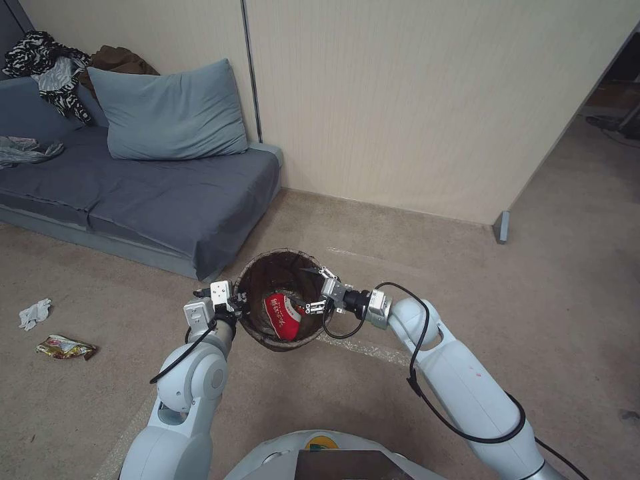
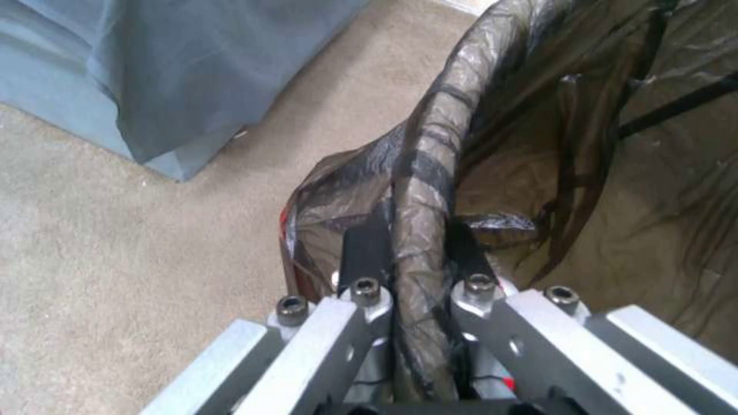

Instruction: Pick up the trash bin, then pick up the garbage from the floor and place it into the trash bin.

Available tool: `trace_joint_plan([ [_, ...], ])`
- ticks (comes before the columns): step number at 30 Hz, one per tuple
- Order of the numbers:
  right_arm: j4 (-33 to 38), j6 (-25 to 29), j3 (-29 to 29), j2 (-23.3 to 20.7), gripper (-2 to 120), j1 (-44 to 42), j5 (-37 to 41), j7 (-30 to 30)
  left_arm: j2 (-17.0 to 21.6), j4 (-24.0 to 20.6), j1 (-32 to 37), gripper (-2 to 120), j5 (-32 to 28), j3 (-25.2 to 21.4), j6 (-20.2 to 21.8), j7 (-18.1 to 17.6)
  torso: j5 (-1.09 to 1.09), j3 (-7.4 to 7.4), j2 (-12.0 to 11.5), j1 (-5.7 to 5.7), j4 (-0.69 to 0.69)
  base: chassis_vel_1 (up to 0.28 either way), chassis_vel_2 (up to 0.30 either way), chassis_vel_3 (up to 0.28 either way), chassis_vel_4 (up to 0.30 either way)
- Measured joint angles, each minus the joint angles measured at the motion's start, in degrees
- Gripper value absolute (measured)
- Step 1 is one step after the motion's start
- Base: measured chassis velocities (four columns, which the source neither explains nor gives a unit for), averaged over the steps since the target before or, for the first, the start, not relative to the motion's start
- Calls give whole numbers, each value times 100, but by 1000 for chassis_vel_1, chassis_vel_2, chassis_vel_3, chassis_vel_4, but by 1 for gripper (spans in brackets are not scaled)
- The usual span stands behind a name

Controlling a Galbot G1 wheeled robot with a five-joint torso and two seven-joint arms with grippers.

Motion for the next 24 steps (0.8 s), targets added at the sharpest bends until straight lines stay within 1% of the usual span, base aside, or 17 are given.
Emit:
trace_joint_plan([
  [1, 0, 0, 0, 0, 86, 0, 0, 0, 0, 0, 0, 3, 0, 0, 0, 0, 0, 0, 0, 0, 0, 0, 0, 0, 0],
  [2, 9, 6, 23, 8, 89, -9, 3, 9, 0, -1, 0, 3, -2, 0, 0, 0, 0, 0, 0, 0, 0, 0, 0, 0, 0],
  [3, 52, 45, 83, 41, 95, -30, 34, 51, 2, -1, 0, 3, -8, -1, 0, 0, 0, 0, 0, 0, 0, 0, 0, 0, 0],
  [4, 52, 45, 83, 41, 95, -30, 34, 51, 2, -1, 0, 3, -8, -1, 0, 0, 0, 0, 0, 0, 0, 0, 0, 0, 0],
  [5, 136, 103, 173, 94, 98, -62, 108, 133, 7, -1, 0, 3, -14, -5, 0, -2, 0, 0, 0, 0, 0, 0, 0, 0, 0],
  [7, 308, 196, 360, 171, 100, -127, 288, 362, 12, -1, 1, 3, -27, -14, 0, -10, 0, 0, 0, 0, 1, 0, 0, 0, 0],
  [8, 308, 196, 360, 171, 100, -127, 288, 362, 12, -1, 1, 3, -27, -14, 0, -10, 0, 0, 0, 0, 1, 0, 0, 0, 0],
  [10, 498, 234, 561, 232, 100, -223, 487, 721, 16, -4, 0, 3, -37, -20, 0, -24, 0, 0, 0, 0, 0, 0, 0, 0, 0],
  [11, 498, 234, 561, 232, 100, -223, 487, 721, 16, -4, 0, 3, -37, -20, 0, -24, 0, 0, 0, 0, 0, 0, 0, 0, 0],
  [12, 627, 233, 703, 264, 100, -293, 609, 1066, 19, -7, -2, 3, -44, -26, 0, -41, 0, 0, 0, 0, 0, 0, 0, 0, 0],
  [13, 882, 194, 971, 320, 100, -449, 763, 1842, 26, -10, -5, 3, -48, -33, 0, -71, 0, 0, 0, 0, -1, 0, 0, 0, 0],
  [14, 882, 194, 971, 320, 100, -449, 763, 1842, 26, -10, -5, 3, -48, -33, 0, -71, 0, 0, 0, 0, -1, 0, 0, 0, 0],
  [15, 1107, 83, 1212, 389, 100, -617, 850, 2506, 28, -10, -12, 3, -47, -38, 0, -88, 0, 0, 0, 0, -1, 0, 0, 0, 0],
  [17, 1356, -152, 1467, 497, 100, -849, 874, 3049, 33, -7, -17, 3, -40, -46, 0, -100, 0, 0, 0, 0, -1, 0, 0, 0, 0],
  [19, 1390, -193, 1507, 515, 100, -889, 874, 3118, 33, -7, -18, 3, -37, -46, 0, -100, 0, 0, 0, 0, 0, 0, 0, 0, 0],
  [21, 1528, -369, 1719, 627, 100, -1137, 860, 3499, 30, -3, -13, 3, 9, -63, 0, -100, 0, 0, 0, 0, 0, 0, 0, 0, 0],
  [24, 1560, -410, 1820, 693, 100, -1269, 812, 3671, 28, 1, -9, 3, 33, -76, 0, -99, 0, 0, 0, 0, 0, 0, 0, 0, 0],
])
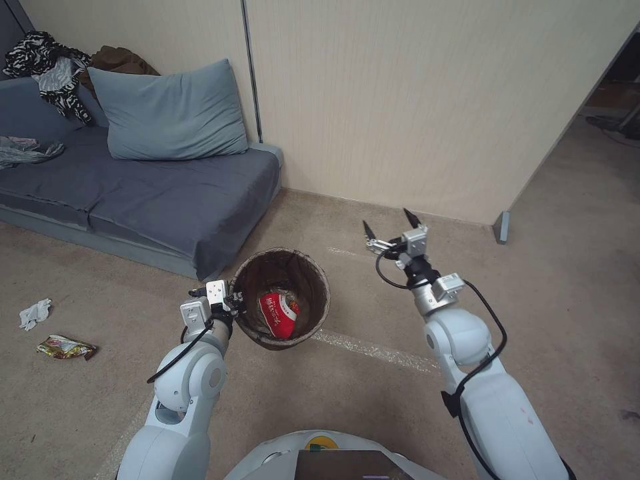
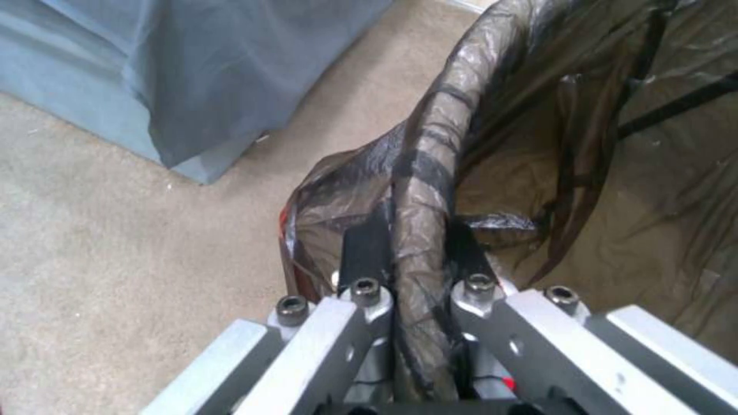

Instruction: Pick up the trash bin, then pick up the garbage from the floor and place it into the trash bin.

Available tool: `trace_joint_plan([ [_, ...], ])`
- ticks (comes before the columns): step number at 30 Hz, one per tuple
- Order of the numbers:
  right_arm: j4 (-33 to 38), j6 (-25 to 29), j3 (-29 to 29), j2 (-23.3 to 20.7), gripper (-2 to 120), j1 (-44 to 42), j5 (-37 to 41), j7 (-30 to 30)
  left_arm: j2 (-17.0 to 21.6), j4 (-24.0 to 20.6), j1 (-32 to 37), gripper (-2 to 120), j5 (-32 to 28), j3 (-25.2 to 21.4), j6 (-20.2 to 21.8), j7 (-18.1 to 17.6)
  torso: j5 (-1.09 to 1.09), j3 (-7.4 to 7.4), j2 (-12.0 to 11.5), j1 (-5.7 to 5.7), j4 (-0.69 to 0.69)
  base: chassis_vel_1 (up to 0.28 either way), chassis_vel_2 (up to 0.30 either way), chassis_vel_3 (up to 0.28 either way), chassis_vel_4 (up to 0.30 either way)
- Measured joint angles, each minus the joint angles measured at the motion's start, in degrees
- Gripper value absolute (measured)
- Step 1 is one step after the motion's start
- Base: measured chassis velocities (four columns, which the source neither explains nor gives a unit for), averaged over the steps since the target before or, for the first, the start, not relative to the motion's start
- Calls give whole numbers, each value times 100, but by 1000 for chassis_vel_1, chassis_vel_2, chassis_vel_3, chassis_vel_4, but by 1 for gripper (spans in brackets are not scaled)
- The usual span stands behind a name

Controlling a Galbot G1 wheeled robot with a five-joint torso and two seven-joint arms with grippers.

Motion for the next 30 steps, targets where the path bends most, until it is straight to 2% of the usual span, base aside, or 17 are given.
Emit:
trace_joint_plan([
  [7, 64, 40, 285, 318, 100, -450, -268, 338, -5, 1, 14, 3, 46, -16, 0, 1, -1, 0, 0, 0, 2, 0, 0, 0, 0],
  [17, 104, 125, 369, 486, 100, -639, -415, 463, -7, -8, 17, 3, 82, -18, 0, 2, 0, 0, 0, 0, 0, 0, 0, 0, 0],
  [20, 209, 239, 449, 736, 100, -915, -633, 635, -9, -34, 36, 3, 118, -18, 0, 5, -1, 0, 0, 0, 0, 0, 0, 0, 0],
  [22, 266, 562, 472, 1020, 100, -1258, -1067, 759, -4, -87, 84, 3, 205, -22, 0, 21, 0, 0, 0, 0, 1, 0, 0, 0, 0],
  [30, 267, 830, 549, 1270, 100, -1510, -1352, 796, -17, -166, 231, 3, 376, -49, -34, 78, -1, 0, 0, 0, 1, 0, 0, 0, 0],
])
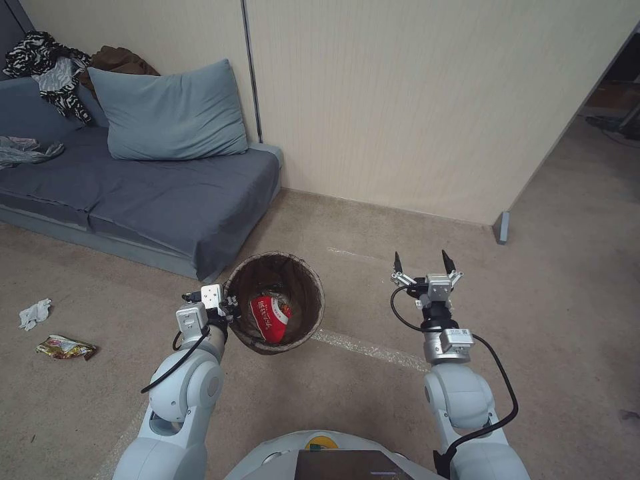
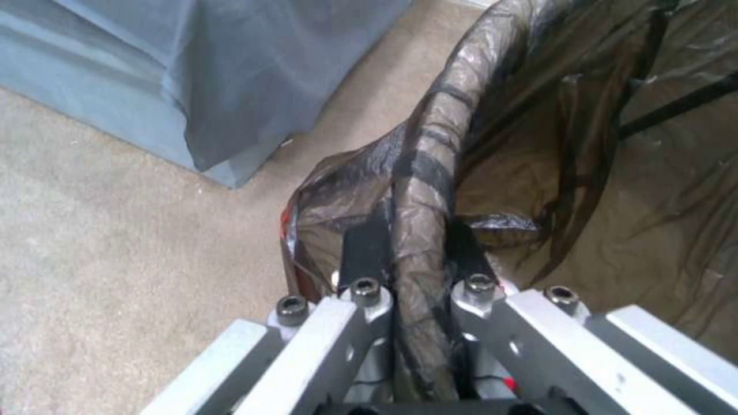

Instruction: Pick up the trash bin, then pick up the garbage from the floor and place it into the trash bin.

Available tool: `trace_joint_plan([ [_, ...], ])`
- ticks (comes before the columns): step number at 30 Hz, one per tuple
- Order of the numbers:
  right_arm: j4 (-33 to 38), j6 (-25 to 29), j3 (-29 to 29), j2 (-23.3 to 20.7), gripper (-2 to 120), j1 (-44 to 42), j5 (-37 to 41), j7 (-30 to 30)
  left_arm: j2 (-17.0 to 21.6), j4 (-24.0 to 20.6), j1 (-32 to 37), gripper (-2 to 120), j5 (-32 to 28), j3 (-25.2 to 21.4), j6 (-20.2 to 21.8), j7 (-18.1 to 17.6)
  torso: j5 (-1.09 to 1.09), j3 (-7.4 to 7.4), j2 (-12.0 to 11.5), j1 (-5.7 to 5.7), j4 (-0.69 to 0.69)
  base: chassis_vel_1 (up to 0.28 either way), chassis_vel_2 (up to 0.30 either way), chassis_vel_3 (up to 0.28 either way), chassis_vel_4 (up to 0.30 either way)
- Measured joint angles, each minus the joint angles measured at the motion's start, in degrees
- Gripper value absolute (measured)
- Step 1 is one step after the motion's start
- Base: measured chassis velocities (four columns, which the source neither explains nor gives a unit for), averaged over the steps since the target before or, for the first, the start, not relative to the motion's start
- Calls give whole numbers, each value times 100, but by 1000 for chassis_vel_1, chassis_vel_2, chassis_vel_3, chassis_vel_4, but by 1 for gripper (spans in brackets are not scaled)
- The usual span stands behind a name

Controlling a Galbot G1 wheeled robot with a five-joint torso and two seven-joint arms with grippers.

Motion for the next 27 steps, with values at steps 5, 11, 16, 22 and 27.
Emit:
trace_joint_plan([
  [5, 13, 38, 3, 3, 100, -27, 5, -6, -10, -19, 21, 3, 18, 2, -15, 2, 0, 0, 0, 0, 0, 0, 0, 0, 0],
  [11, 57, 38, 21, -8, 100, -1, 34, -9, -37, -46, 26, 3, -43, 28, -19, -29, 1, 0, -1, 0, 0, 0, 0, 0, 0],
  [16, 75, 28, 8, -8, 100, 14, 46, -14, -41, -75, 33, 3, -49, 26, -18, -32, 1, 0, -1, 0, -1, 0, 0, 0, 0],
  [22, 89, 18, 1, -8, 100, 22, 51, -24, -49, -82, 25, 3, -48, 25, -13, -36, 1, 0, -1, 0, -1, 0, 0, 0, 0],
  [27, 89, 17, -3, -4, 100, 11, 51, -29, -52, -82, 26, 3, -45, 27, -13, -36, 1, 0, -1, 0, 0, 34, 34, 27, 27],
])
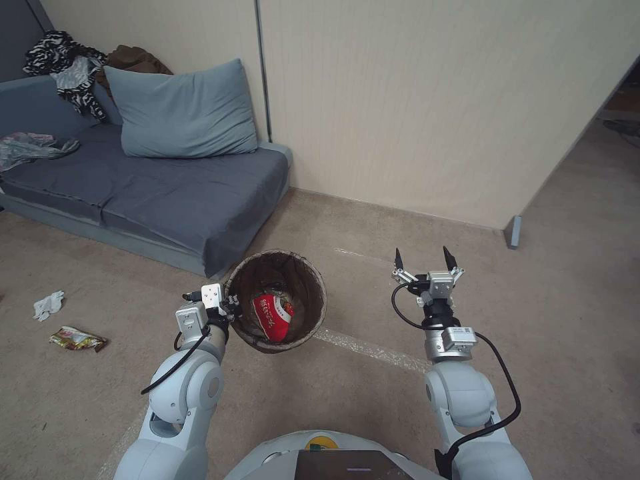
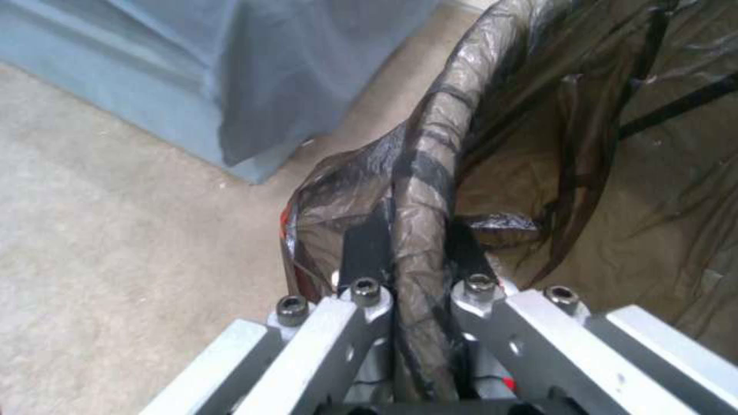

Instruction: Pick up the trash bin, then pick up the garbage from the floor and place it into the trash bin.

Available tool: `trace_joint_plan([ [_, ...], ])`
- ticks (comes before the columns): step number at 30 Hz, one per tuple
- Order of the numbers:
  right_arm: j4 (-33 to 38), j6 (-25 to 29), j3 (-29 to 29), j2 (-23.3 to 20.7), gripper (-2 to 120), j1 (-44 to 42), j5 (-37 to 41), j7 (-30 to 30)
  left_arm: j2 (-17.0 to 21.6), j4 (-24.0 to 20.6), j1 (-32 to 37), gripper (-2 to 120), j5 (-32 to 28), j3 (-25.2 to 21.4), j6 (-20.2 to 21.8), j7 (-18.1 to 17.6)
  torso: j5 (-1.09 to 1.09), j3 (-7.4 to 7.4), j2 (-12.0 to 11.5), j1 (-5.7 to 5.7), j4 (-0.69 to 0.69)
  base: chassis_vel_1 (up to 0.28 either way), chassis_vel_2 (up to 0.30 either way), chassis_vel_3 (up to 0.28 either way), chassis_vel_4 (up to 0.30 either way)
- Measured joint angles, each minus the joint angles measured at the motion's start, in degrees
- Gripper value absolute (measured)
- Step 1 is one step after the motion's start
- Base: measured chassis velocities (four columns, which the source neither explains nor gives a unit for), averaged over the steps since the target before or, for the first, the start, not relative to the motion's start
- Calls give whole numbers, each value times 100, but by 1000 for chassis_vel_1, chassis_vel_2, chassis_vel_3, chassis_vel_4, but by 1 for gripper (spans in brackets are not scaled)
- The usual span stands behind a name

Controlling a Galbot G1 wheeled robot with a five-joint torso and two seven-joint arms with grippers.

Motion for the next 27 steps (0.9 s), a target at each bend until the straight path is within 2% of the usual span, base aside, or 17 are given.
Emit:
trace_joint_plan([
  [27, 45, -7, -44, 3, 100, -16, -38, -17, -14, -9, -3, 3, -1, 7, -7, -5, 0, 0, 0, 0, 0, 41, 46, 44, 39],
])
